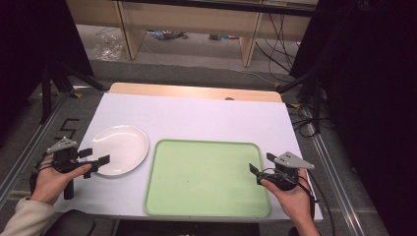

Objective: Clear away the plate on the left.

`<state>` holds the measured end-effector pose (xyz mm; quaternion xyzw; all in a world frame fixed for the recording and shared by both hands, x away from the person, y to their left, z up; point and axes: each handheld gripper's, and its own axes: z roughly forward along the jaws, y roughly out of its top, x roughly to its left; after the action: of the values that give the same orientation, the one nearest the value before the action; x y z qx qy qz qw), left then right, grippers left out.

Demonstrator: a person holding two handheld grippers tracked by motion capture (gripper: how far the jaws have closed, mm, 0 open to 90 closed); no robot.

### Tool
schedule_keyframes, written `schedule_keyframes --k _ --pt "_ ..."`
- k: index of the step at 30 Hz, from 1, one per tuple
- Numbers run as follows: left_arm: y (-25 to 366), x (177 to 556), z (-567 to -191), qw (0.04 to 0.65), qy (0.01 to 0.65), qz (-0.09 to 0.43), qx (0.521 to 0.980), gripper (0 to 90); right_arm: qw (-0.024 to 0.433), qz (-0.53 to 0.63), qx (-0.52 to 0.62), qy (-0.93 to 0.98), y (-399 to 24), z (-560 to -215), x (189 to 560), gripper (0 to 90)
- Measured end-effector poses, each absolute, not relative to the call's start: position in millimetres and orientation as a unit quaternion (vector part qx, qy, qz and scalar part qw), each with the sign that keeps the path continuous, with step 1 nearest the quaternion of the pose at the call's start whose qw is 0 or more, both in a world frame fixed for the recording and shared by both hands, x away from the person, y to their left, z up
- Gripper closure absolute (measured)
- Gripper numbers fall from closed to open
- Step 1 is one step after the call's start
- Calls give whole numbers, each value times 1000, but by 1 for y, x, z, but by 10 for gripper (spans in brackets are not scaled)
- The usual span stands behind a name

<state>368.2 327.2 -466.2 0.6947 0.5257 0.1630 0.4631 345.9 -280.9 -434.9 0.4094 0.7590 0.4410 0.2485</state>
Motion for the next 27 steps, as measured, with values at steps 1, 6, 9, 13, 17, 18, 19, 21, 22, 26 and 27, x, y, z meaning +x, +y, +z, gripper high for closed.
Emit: schedule_keyframes --k 1,6,9,13,17,18,19,21,22,26,27 --pt "329 369 -466 462 528 163 693 151 251 443 410 757 -281 -435 346 242" --pt "334 371 -465 463 542 175 679 154 249 440 411 758 -281 -434 345 242" --pt "338 373 -465 454 560 172 671 158 253 448 409 754 -280 -434 346 242" --pt "347 378 -468 437 582 169 664 187 254 447 408 754 -280 -434 346 242" --pt "354 388 -472 425 600 163 658 215 254 448 409 754 -280 -434 346 242" --pt "354 388 -472 425 600 163 658 223 254 448 409 754 -280 -434 346 242" --pt "355 391 -474 422 607 159 655 223 254 448 408 754 -281 -434 346 242" --pt "357 395 -476 413 617 151 652 228 253 447 411 753 -280 -434 346 242" --pt "358 397 -478 412 622 147 650 237 253 447 410 753 -280 -434 346 242" --pt "361 400 -483 402 638 128 644 288 252 447 410 754 -281 -434 346 242" --pt "362 400 -485 401 643 122 641 298 252 446 411 754 -281 -434 346 242"
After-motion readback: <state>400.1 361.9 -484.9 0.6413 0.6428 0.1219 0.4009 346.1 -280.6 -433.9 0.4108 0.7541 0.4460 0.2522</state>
